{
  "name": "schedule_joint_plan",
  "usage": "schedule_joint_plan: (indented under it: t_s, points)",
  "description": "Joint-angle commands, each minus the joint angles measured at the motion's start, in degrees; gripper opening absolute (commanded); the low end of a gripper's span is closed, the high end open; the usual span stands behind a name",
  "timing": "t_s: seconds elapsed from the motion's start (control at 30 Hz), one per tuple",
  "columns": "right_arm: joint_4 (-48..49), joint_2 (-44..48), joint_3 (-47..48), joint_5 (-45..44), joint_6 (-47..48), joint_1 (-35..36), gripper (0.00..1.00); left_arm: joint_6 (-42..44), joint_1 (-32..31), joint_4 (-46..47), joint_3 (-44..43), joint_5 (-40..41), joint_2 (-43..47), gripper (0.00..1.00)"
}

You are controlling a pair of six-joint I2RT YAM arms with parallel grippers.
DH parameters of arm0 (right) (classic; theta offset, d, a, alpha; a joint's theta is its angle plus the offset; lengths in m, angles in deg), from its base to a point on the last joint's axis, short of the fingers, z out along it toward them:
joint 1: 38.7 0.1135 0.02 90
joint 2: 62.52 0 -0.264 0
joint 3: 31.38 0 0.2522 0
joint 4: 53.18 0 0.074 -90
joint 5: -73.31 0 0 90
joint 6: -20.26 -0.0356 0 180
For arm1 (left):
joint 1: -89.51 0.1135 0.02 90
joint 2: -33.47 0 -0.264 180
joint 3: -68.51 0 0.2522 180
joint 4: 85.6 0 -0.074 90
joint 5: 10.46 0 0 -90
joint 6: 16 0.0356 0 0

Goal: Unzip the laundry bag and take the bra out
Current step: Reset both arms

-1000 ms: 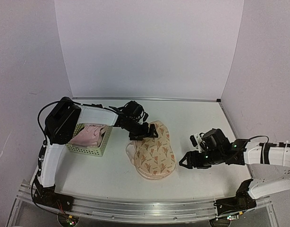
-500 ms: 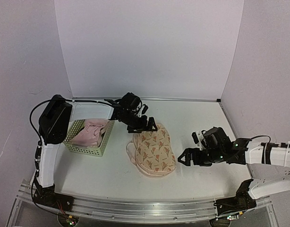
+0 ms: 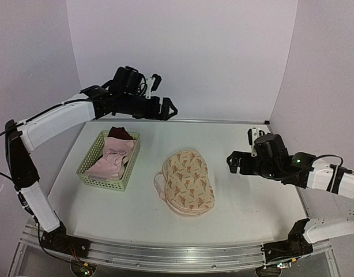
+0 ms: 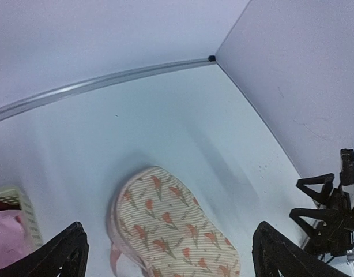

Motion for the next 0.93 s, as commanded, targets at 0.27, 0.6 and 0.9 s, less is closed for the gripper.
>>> schedule_joint_plan:
  t_s: [0.27, 0.6, 0.9]
  points:
    - [-0.65, 0.0, 7.49, -21.74, 7.42, -0.2, 0.98, 7.16, 2.26, -4.45, 16.68, 29.08, 21.0, 0.99]
    - [2.69, 2.12, 3.92, -22.86, 7.58, -0.17, 0.98, 6.07, 2.27, 3.74, 38.78, 29.32, 39.42, 1.0]
    - [3.15, 0.46, 4.74, -19.19, 6.63, -0.2, 0.98, 3.7, 2.22, 9.21, 46.65, 24.06, 47.47, 0.99]
